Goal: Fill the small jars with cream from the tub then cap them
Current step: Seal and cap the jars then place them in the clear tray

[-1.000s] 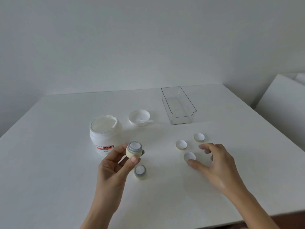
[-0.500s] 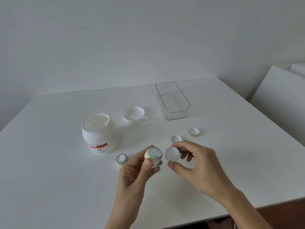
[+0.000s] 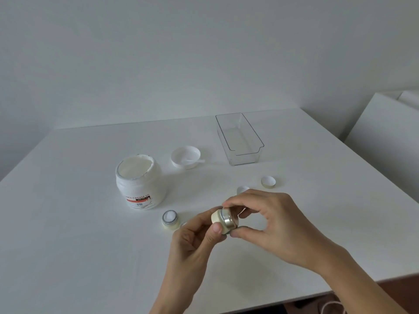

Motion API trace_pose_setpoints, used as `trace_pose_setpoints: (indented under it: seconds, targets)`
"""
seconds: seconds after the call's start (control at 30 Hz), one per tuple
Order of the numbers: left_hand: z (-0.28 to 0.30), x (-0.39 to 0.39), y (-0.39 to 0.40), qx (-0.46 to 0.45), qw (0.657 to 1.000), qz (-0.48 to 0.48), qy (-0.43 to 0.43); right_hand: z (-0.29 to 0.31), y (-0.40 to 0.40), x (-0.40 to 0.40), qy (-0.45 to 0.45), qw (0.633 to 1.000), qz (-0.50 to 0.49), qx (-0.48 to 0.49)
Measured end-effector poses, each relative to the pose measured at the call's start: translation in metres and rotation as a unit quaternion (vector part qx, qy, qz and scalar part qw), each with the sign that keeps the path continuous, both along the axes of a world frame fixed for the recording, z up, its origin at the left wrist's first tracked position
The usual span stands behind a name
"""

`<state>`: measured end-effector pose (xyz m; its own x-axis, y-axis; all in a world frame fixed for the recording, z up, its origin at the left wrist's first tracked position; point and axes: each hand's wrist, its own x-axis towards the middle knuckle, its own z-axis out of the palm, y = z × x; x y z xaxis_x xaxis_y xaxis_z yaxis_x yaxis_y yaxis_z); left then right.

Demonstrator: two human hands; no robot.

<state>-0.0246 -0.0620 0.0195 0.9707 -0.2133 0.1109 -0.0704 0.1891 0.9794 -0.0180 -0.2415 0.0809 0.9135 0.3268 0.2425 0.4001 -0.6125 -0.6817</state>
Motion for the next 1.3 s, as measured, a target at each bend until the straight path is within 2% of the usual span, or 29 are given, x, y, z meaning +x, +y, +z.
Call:
trace_pose_setpoints:
  seconds: [0.33, 0.63, 0.83, 1.03, 1.2, 1.3]
  targets:
    - [0.004, -0.001, 0.007, -0.020, 1.000, 0.006, 0.011, 0.003, -0.004, 0.008, 0.064, 0.993, 0.069, 0.067]
    - [0.007, -0.002, 0.017, 0.007, 1.000, -0.002, 0.028, 0.008, -0.001, 0.008, -0.014, 0.995, 0.093, 0.017]
    - [0.010, -0.002, 0.016, 0.012, 0.999, -0.020, 0.041, 0.006, 0.004, 0.006, 0.008, 0.993, 0.096, 0.073]
    - [0.012, -0.001, 0.019, -0.012, 0.996, -0.053, 0.067, 0.009, 0.005, 0.005, -0.046, 0.993, 0.105, 0.014]
    - [0.015, -0.003, 0.019, -0.040, 0.993, -0.070, 0.091, 0.010, 0.002, 0.006, -0.012, 0.992, 0.125, 0.025]
    - [0.016, -0.004, 0.019, -0.033, 0.995, -0.055, 0.080, 0.009, 0.003, 0.006, -0.023, 0.993, 0.109, 0.026]
